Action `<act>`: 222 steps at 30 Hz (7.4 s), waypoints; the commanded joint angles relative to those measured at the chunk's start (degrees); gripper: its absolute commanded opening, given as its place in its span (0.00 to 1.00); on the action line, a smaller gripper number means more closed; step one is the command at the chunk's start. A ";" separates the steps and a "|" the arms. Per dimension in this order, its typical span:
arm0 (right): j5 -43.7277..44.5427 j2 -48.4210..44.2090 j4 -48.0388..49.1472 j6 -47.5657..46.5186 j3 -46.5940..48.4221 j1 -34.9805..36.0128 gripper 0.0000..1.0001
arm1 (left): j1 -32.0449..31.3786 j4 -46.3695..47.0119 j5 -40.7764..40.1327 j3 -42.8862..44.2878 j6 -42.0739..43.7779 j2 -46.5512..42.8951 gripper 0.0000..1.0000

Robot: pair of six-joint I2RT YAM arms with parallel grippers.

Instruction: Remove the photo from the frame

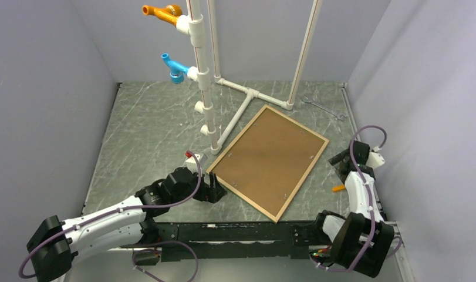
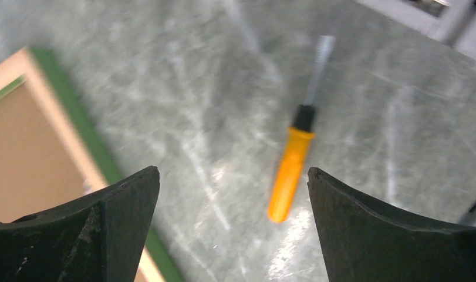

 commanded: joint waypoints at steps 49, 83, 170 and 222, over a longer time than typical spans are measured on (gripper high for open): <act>-2.11 7.48 -3.00 13.73 0.25 35.78 0.00 | -13.44 5.11 3.46 20.19 16.73 18.48 0.99; -15.08 4.74 -14.50 12.55 11.32 35.70 0.00 | -44.64 1.58 -37.43 39.30 50.53 55.17 0.99; -28.61 -8.87 -11.56 20.43 21.91 33.72 0.00 | -43.75 -4.02 -50.36 38.47 46.93 38.96 0.97; -12.19 -14.01 -17.92 -1.05 34.96 33.94 0.82 | -21.08 -0.49 -8.34 25.96 23.03 4.19 0.00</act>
